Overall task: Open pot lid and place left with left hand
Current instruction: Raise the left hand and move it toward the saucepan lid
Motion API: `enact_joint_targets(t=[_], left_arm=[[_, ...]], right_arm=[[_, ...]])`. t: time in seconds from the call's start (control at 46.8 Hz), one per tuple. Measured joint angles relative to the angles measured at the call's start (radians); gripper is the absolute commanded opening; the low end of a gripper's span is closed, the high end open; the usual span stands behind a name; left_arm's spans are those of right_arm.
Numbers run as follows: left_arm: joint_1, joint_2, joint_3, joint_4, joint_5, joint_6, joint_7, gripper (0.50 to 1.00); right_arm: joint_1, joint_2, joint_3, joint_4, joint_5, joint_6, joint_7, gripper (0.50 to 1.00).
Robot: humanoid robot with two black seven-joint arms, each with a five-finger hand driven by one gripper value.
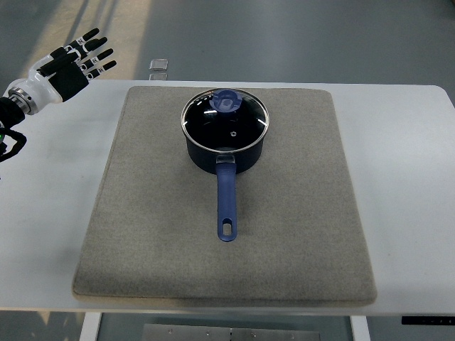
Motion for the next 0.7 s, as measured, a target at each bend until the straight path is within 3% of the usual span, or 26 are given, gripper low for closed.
enact_joint_targets(t=[0.705], left_arm=[[-0.06, -0.023, 0.05, -0.01, 0.031, 0.0, -0.01, 0.992]], right_arm=[[0.0, 0.0, 0.0, 0.0, 0.0, 0.0, 0.0, 0.917]])
